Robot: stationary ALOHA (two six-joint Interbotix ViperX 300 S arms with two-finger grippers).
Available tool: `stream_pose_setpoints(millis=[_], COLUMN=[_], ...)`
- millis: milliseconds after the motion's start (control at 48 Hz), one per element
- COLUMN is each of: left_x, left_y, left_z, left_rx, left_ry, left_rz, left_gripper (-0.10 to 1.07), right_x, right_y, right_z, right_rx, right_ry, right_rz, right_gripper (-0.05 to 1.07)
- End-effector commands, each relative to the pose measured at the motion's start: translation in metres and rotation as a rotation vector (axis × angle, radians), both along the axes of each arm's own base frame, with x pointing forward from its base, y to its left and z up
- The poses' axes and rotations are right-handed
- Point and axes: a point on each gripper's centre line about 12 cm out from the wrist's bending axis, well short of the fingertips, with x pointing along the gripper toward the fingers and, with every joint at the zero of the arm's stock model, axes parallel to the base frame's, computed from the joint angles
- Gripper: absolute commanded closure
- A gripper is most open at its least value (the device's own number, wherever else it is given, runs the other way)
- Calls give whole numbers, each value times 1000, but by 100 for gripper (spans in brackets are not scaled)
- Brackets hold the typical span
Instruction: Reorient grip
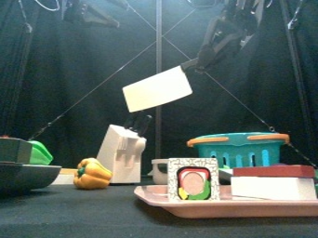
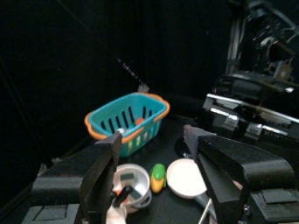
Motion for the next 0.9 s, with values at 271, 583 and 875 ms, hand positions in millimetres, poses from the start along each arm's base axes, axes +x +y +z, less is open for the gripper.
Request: stream_pose_setpoints(millis=[271,583,875], left_x=[17,51,16], left_y=[-5,-52,-59], left_z=[-16,-37,-11], left_rx=[129,198,197], left_ry=[520,681,240], left_rz=[121,-315,-730], left_gripper=[5,5,5], right_x=[1,2,0], right_y=[-8,-6,-5], right_z=[14,14,14], right_rx=[51,75,88], right_ry=[-41,-48,-49], right_rz=[-35,-30,-31], right_gripper=[63,63,63])
